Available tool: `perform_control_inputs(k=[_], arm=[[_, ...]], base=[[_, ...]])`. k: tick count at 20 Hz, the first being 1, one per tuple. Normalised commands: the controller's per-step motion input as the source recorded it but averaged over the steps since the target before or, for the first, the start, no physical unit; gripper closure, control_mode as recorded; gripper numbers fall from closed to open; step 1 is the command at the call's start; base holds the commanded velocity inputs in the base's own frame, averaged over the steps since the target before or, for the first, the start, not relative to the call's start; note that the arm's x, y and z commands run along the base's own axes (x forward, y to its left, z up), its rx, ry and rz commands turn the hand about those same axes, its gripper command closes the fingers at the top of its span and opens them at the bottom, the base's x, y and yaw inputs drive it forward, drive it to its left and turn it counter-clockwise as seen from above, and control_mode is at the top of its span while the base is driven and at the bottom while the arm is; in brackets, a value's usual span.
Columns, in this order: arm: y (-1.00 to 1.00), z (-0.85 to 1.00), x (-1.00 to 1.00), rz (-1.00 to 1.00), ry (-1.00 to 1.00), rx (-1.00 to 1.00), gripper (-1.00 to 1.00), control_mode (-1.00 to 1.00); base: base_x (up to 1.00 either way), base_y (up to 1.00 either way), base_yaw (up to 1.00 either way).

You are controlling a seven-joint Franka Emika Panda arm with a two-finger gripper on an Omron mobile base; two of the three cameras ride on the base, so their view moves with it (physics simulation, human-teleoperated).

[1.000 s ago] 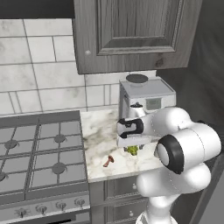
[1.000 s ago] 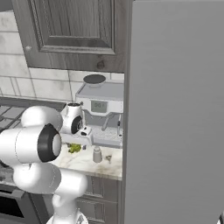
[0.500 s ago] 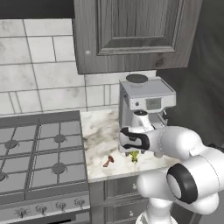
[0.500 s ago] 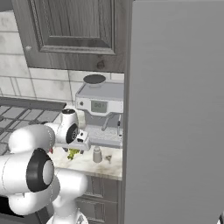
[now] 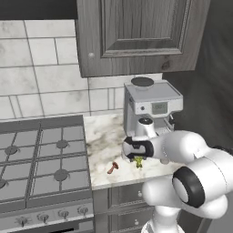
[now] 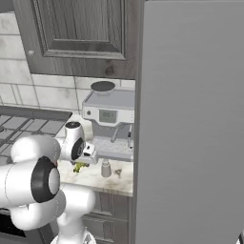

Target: Place the broccoli and mushroom inside the fridge drawer. Close the drawer after placing the vegetables.

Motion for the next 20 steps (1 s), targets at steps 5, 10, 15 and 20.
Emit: perform_control_inputs(k=[5, 10, 15, 20], arm=[[0.0, 0.05, -0.14, 0.0, -0.04, 0.0, 1.0, -1.0], [0.0, 0.96, -0.5, 0.0, -0.13, 0.0, 1.0, -1.0], [0.0, 1.0, -0.75, 0.0, -0.04, 0.01, 1.0, -1.0], [-0.01, 0.87, -0.84, -0.02, -0.01, 0.03, 1.0, -1.0]], base=[[0.0, 0.0, 0.0], [0.0, 0.0, 0.0], [0.0, 0.0, 0.0], [0.0, 0.0, 0.0]])
